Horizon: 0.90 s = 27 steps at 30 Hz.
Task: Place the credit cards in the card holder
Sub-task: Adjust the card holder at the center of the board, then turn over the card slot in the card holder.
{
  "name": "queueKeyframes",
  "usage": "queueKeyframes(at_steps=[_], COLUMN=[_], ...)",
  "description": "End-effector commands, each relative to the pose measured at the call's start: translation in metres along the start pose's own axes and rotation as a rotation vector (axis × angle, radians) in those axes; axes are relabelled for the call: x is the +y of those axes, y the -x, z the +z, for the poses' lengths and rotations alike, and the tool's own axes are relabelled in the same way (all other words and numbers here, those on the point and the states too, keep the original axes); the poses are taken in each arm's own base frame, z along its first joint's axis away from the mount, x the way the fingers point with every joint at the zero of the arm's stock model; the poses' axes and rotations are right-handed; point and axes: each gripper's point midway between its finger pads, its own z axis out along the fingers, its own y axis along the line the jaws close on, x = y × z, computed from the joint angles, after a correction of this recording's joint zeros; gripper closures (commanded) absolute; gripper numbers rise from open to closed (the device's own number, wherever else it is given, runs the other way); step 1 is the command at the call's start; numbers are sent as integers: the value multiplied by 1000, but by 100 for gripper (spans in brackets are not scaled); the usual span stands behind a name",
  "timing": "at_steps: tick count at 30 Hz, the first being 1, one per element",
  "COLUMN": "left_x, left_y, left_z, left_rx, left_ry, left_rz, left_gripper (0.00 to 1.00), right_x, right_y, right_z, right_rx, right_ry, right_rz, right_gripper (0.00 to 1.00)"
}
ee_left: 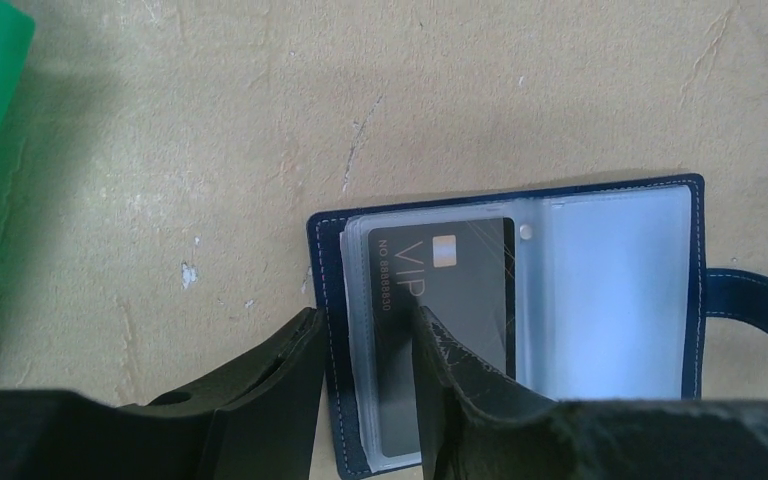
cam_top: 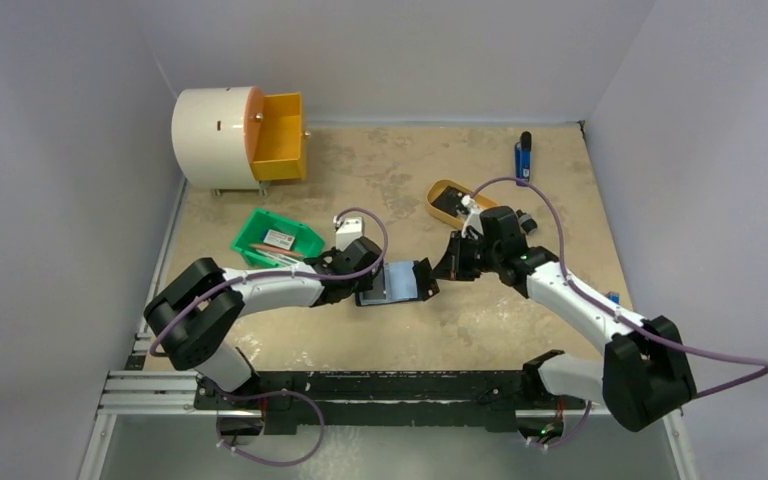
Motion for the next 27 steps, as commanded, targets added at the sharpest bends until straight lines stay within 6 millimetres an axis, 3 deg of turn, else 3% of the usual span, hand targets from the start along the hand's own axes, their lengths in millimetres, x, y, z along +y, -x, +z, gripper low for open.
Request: queueKeyframes(at_steps=[1,5,10,12,17,27], left_x=[-14,-26,-68,-81,-105,-111], left_y=[26,55,71,62,46,19], left_z=[-5,-29,-55,-49,-35,-7], left_rx=[-77,-151,-190,-166,-125,-54], left_ry=[-28,-98,-227,-220,-217,-146], left_rz=[-7,-49,-41,10,102,232], left_gripper=[64,62,56,48,46,45], right_x=[0,-9,-19,-21,-22,-20], right_y=[5,15,23,20,18,23], right_z=[-12,-25,-47,-50,-57,-62], right_rx=[-58,-148,-264,-278,-282,-303], right_ry=[-35,-112,-194,-204,-219,-226], right_rz=[2,16,42,70,70,56], right_gripper=[100,100,100,100,100,100])
